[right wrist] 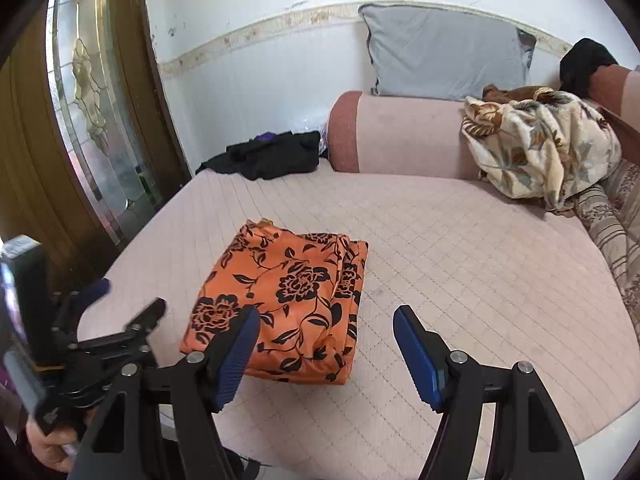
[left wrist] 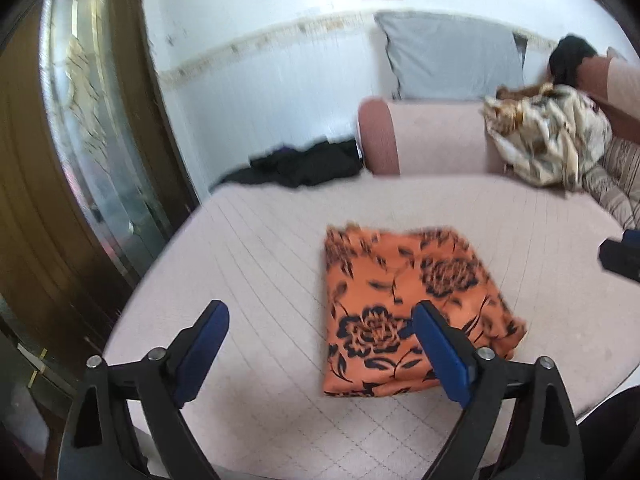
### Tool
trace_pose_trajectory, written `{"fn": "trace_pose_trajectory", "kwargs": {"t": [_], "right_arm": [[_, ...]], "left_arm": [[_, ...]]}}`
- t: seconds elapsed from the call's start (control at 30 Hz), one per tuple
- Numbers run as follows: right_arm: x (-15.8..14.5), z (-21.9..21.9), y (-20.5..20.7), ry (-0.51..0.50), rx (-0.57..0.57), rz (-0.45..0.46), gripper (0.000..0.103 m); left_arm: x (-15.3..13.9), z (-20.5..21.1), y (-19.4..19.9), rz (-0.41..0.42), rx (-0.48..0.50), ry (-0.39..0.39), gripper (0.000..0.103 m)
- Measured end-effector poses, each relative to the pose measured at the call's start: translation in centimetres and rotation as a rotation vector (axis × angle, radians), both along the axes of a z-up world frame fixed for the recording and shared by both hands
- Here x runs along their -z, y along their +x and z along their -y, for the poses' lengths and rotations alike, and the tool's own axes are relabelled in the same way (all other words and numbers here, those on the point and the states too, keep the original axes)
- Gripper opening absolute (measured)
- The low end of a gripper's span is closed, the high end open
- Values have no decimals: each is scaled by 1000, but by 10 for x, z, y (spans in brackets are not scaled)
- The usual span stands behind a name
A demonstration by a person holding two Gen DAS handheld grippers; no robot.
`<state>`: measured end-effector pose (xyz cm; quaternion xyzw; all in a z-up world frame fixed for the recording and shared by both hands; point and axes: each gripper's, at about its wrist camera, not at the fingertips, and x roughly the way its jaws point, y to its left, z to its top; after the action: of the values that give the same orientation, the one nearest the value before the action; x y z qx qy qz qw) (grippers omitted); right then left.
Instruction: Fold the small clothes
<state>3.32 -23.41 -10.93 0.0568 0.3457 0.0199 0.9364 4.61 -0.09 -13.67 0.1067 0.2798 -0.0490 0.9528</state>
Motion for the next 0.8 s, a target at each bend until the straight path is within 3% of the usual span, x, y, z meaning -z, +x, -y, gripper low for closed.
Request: {"fn": "trace_pose_trajectory", "kwargs": {"t": [0.23, 0.8], "right_arm": [[-31, -5, -30, 5, -6, 73, 73], [-68, -28, -82, 26, 3, 140, 73]], "left_arm": [[-50, -10, -27, 61, -35, -29, 94], [-107, -26, -66, 148, -116, -50, 94]]}}
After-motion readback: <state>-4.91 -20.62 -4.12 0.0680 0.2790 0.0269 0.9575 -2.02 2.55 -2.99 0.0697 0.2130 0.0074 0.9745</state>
